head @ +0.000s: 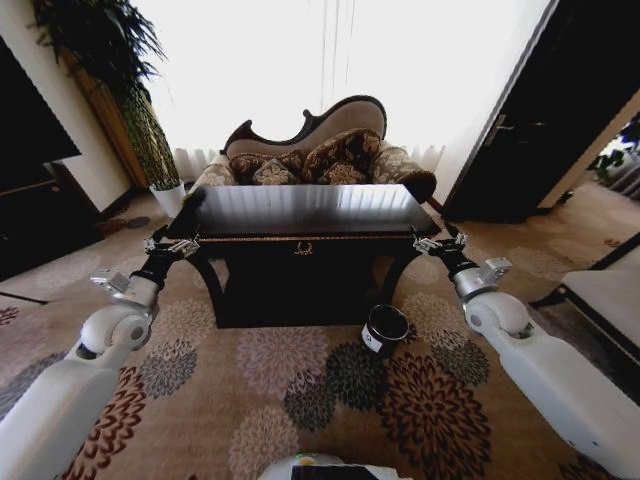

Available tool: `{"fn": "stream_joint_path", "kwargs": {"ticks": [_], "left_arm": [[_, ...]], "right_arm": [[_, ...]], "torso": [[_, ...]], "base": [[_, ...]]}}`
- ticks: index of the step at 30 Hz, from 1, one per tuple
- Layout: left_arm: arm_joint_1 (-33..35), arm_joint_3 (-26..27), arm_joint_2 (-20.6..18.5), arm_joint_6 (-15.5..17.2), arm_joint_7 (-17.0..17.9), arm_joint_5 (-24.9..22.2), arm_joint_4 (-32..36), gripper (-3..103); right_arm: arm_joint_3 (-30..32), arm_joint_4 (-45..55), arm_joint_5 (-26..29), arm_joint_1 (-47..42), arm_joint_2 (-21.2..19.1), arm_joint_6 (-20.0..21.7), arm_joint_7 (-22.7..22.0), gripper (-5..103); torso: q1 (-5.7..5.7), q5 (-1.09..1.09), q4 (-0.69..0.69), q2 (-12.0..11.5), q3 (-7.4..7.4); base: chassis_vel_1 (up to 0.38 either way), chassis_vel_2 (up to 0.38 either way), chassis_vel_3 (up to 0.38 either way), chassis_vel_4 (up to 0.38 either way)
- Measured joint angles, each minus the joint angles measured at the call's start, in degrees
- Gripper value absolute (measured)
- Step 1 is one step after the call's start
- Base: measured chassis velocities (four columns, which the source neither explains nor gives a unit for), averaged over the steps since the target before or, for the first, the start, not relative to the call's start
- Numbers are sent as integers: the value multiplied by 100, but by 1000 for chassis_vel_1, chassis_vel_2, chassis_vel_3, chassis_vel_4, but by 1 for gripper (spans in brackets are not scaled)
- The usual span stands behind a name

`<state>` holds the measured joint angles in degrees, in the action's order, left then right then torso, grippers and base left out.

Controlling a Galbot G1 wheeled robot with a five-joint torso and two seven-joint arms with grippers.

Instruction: Move to the front of the table and place the trash on the table into the trash bin.

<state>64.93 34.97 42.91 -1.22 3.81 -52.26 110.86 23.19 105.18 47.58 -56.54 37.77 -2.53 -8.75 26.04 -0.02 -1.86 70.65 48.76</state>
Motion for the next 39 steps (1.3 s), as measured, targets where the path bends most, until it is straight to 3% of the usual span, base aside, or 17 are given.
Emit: {"fn": "stream_joint_path", "kwargs": {"ticks": [39], "left_arm": [[0,0,0,0,0,0,0,100]], "right_arm": [[1,0,-1,-1,0,0,0,100]], "torso": [[-5,-1,-1,3,-1]], "base": [[168,-170,-163,165]]}}
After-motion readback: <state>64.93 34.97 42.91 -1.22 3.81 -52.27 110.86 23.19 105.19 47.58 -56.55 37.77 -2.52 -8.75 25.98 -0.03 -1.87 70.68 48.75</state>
